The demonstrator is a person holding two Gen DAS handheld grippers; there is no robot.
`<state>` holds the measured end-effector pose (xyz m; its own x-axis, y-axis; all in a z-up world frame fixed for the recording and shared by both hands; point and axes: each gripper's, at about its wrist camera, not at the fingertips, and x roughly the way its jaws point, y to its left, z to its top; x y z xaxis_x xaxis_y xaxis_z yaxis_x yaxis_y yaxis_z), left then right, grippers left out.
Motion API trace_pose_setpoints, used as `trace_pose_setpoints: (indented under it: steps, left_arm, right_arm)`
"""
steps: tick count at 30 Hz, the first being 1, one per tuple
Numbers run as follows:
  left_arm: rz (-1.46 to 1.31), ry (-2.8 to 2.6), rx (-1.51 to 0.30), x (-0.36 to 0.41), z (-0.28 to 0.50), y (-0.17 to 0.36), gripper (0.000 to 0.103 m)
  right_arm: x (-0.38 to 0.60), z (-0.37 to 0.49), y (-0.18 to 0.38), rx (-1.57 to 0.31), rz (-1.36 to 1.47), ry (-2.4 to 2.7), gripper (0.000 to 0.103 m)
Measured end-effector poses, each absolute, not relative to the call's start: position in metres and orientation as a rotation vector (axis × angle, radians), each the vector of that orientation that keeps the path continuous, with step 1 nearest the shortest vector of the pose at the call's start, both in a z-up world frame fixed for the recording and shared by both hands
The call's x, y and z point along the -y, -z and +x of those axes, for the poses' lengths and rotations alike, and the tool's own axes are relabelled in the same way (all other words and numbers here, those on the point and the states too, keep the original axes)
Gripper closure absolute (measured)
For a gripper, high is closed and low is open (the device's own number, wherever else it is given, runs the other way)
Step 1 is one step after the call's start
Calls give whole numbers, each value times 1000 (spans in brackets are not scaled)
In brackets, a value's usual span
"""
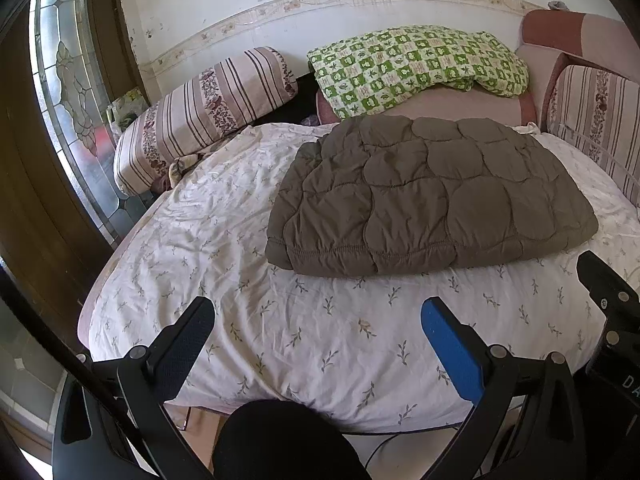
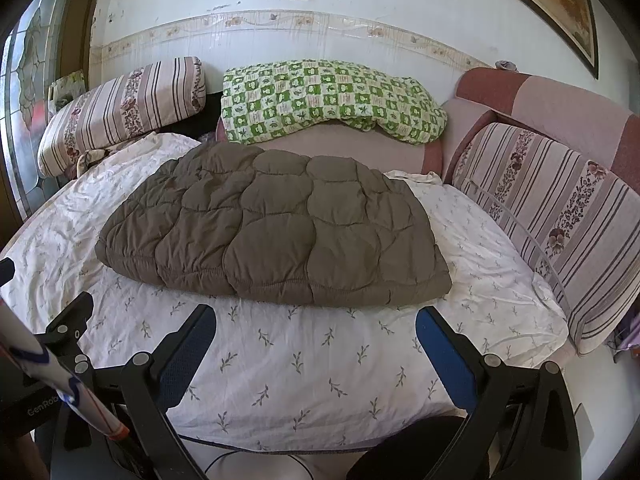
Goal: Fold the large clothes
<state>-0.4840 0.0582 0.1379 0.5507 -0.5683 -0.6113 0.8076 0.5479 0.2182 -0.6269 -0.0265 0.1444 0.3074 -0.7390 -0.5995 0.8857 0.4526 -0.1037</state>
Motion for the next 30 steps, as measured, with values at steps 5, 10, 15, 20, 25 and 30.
trace_pose_setpoints:
  steps: [5, 10, 15, 20, 25, 30]
  left_arm:
    - [521, 862, -516, -58, -483, -137, 0]
    - [523, 864, -519, -58, -483, -137, 0]
    - [526, 866, -522, -59, -483, -134, 0]
    - [526, 866, -522, -59, -482, -134, 0]
    - [528, 865, -521, -59, -482, -135, 0]
    - [529, 863, -522, -60, -482, -134, 0]
  right_arm:
    - [28, -626, -143, -643, 272, 1090, 1]
    - [27, -626, -142, -645, 274, 1090, 1]
    - [27, -625, -139, -649, 275, 1088, 1]
    - [27, -625, -138, -651, 277, 1089, 1]
    - [28, -625, -137, -656, 281, 1087, 1]
    - [28, -626, -136, -655, 282, 1088, 1]
